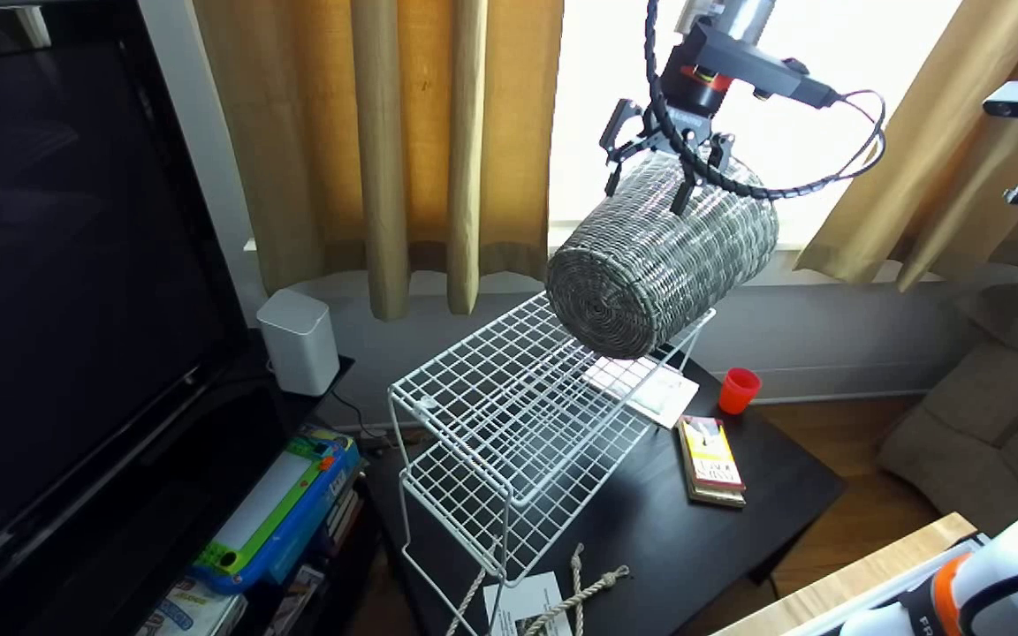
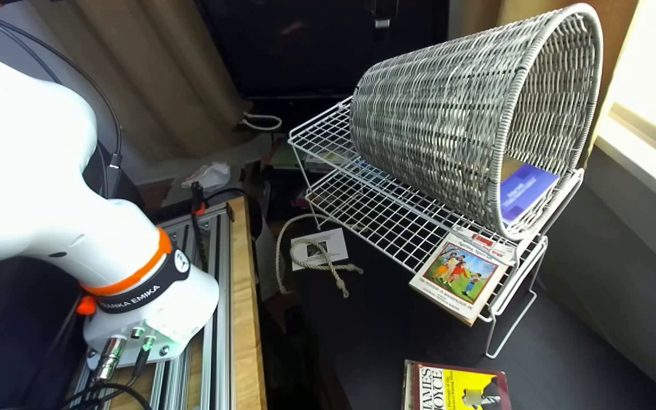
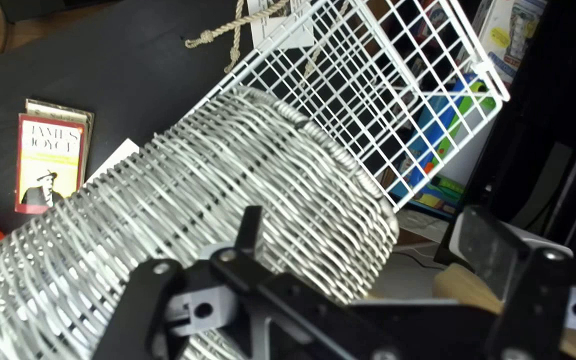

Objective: Place the basket upright

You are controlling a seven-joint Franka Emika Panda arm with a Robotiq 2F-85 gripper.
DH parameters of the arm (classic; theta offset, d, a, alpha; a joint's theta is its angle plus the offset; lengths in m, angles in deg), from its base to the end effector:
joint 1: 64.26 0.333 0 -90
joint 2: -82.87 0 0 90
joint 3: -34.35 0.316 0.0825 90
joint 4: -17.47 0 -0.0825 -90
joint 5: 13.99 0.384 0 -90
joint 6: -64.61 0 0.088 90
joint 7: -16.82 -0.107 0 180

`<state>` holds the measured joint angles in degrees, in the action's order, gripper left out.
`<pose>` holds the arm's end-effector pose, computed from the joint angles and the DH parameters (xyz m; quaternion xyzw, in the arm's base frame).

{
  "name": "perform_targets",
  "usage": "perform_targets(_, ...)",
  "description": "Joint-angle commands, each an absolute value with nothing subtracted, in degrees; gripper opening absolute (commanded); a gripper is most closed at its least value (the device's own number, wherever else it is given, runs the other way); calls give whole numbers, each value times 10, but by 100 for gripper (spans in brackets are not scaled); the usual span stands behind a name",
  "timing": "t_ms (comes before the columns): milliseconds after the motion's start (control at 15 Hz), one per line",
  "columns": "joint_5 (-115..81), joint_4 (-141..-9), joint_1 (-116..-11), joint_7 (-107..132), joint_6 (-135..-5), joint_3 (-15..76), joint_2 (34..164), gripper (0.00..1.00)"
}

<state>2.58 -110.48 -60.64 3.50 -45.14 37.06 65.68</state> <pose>0.4558 0.0722 0.4941 -0.9854 0.1113 0.0302 0.1250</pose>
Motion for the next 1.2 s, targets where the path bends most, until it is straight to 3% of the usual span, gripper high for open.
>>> perform_targets(0,9,-1092,-628,32,-425,362,585,100)
perform_targets(533,-49,-1065,-641,246,-384,294,531,100)
perform_targets(1133,-44,-1051,-656,201,-385,301,551,100)
